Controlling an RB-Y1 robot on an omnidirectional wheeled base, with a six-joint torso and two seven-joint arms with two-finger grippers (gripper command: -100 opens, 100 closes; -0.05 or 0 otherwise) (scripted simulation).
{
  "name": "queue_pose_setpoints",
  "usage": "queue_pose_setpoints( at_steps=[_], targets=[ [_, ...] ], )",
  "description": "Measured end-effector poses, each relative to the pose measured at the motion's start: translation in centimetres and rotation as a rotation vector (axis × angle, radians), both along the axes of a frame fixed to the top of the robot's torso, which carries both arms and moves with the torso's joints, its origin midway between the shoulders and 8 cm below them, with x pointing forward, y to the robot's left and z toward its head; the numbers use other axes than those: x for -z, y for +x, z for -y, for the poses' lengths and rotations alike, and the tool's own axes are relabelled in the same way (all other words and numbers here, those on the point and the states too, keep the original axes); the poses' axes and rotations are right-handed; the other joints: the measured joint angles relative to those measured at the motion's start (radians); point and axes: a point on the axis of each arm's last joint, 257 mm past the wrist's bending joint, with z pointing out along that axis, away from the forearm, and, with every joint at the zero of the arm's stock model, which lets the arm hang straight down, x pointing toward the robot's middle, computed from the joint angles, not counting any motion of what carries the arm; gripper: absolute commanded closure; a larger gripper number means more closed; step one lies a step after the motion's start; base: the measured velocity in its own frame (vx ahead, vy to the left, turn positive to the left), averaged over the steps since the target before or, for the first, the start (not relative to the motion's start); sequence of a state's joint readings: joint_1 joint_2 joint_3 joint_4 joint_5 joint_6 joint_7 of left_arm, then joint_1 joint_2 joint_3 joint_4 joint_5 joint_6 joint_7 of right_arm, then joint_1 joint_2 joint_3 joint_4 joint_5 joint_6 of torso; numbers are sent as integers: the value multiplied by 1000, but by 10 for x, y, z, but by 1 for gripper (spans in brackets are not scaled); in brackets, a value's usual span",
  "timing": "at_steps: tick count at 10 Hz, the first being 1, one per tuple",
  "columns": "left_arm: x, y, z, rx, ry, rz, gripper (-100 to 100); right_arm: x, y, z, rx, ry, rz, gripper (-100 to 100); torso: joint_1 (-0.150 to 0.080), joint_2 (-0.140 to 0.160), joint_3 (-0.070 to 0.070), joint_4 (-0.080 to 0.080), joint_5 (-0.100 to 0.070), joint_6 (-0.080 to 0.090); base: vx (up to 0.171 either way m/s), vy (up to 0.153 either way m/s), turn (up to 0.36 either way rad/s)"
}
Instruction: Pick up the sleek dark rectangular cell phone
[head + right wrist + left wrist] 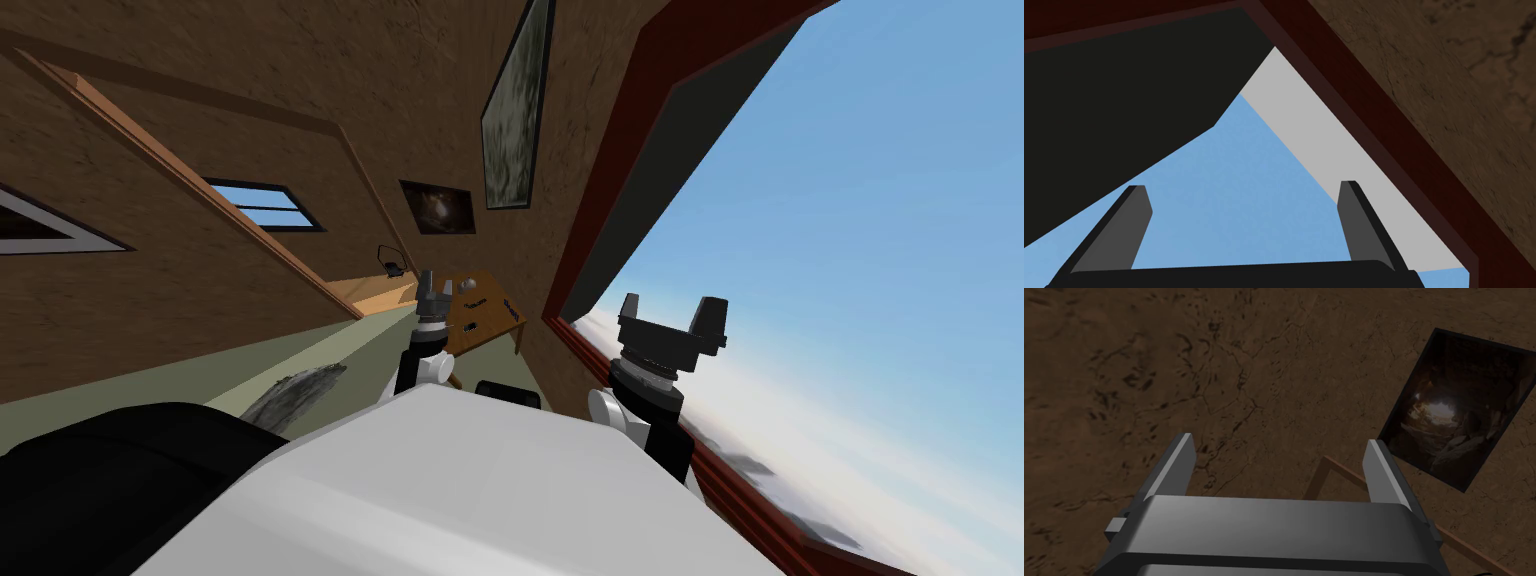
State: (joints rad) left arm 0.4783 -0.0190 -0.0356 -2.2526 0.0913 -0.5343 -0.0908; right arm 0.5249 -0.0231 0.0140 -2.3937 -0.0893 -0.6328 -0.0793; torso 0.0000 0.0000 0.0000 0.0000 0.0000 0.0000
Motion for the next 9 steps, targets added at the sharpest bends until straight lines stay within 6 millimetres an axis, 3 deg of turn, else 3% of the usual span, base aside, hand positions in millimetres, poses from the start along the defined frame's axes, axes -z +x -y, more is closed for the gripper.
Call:
queue_pose_setpoints(
  at_steps=[9],
  targets=[
    [71,75,1,135,-27,-255,-100,0,0,0,0,0,0,0,0,-1,0,0,0,0,-8,-5,-56]
  ],
)
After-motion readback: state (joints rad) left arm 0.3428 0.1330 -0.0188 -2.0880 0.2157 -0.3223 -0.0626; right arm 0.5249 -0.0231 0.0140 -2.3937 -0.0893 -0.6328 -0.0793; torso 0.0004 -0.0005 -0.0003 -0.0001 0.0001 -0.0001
